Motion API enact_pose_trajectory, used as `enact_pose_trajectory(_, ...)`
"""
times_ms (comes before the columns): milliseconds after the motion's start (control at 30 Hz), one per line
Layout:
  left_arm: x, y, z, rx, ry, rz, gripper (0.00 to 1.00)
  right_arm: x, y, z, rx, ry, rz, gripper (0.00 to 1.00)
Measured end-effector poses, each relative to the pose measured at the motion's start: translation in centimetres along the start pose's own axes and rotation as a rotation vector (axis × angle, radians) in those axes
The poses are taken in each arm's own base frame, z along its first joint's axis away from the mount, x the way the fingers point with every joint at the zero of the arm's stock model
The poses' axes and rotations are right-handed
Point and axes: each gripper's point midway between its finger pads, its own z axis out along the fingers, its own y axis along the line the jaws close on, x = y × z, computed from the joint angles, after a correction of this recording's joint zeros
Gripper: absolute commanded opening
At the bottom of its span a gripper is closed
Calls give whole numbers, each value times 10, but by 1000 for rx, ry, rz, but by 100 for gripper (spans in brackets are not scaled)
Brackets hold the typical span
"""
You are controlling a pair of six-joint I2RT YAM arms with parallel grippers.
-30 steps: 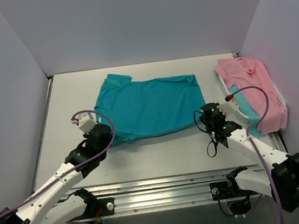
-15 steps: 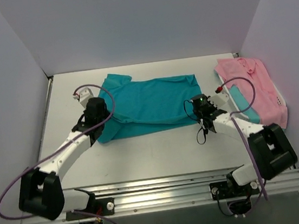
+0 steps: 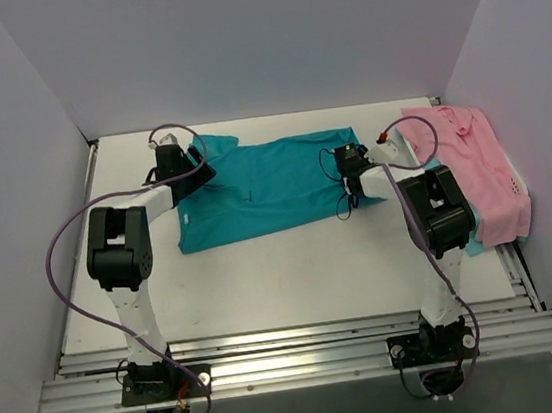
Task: Fold and stack the t-shirts
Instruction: Fold the flattened tshirt in 1/3 of the way, then grap the side of the flattened tshirt furthest away from the robot with both arms
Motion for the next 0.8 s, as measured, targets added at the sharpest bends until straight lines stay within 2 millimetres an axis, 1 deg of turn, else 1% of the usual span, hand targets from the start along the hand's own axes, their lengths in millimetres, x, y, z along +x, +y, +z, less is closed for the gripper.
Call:
enact_pose_trajectory(33,-2,-1,7,20,8,-1,99,-3,5,1,-4,-4,8,88)
enact_pose_trajectory(67,-5,-2,13,40,16,-2,94,-6,8,1,-3,-8,8,97)
enact_pose_trajectory(100,-8,-3,15,54,18,-9,94,-10,9,0,3,-17,-1,100)
enact_pose_trajectory(200,-28,-7,15,84,-5,-17,94,-26,15,-2,18,-53,-6,100)
enact_pose_trajectory(300,-55,-11,10,105,-53,-26,94,-50,27,-12,13,-97,-12,100)
enact_pose_trajectory(433,-84,-8,0,110,-107,-40,94,-89,58,-28,-54,-155,16,100)
enact_pose_trajectory(533,-111,-11,-3,128,-151,-44,94,-113,82,-32,-121,-177,36,100)
enact_pose_trajectory(600,-133,-18,0,156,-185,-43,95,-129,95,-27,-153,-183,45,100)
enact_pose_trajectory(667,-155,-26,11,206,-211,-38,95,-139,104,-17,-168,-187,50,100)
enact_pose_trajectory(733,-168,-28,27,245,-221,-40,95,-138,107,-2,-178,-178,50,99)
enact_pose_trajectory(800,-170,-18,47,256,-212,-51,95,-130,100,12,-163,-154,33,99)
